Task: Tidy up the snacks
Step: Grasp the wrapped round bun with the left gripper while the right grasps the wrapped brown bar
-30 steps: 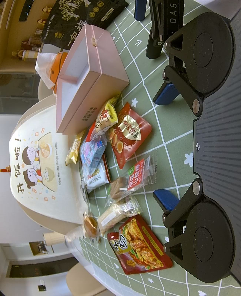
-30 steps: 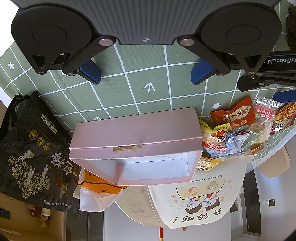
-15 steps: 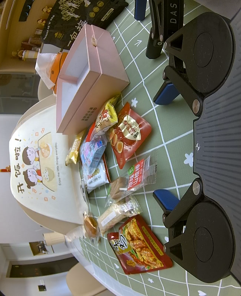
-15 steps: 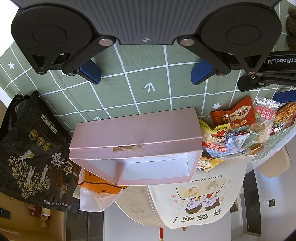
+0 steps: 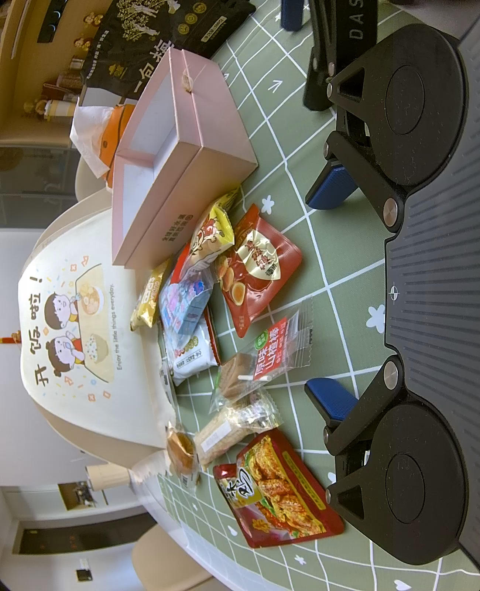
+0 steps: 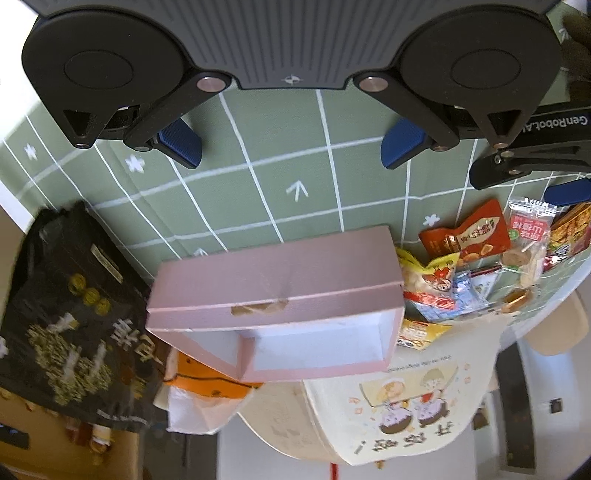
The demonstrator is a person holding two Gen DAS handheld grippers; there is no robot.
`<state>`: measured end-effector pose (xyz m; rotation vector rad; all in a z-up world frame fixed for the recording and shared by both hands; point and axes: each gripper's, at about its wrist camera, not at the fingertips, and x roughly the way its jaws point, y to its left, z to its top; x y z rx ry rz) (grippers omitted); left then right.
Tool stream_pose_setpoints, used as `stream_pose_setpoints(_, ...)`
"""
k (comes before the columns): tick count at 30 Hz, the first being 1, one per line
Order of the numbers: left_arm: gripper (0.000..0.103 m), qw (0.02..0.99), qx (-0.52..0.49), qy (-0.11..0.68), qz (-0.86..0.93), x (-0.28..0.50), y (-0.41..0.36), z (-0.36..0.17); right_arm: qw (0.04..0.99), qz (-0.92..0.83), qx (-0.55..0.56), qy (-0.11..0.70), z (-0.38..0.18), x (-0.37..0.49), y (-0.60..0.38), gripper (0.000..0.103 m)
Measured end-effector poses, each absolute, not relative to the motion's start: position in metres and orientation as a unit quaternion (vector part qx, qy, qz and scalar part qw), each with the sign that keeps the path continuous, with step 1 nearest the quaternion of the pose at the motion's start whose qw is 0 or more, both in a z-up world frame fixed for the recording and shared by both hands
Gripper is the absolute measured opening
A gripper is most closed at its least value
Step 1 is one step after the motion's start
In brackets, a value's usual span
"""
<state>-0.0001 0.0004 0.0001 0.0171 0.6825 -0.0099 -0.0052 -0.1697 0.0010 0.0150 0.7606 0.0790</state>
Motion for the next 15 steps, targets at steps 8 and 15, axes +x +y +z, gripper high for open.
stream_pose_setpoints(8, 0.097, 0.946, -0.005, 0.318, -0.062, -0.003, 0.042, 0.04, 0.889, 0.061, -0.01, 0.453, 0.011, 0.006, -0.169, 0.103)
stream_pose_setpoints(15, 0.097, 0.924, -0.012, 0.382, -0.011, 0.11, 0.155, 0.082, 0.862, 0.057, -0.017, 0.503, 0.018, 0.015, -0.157, 0.103)
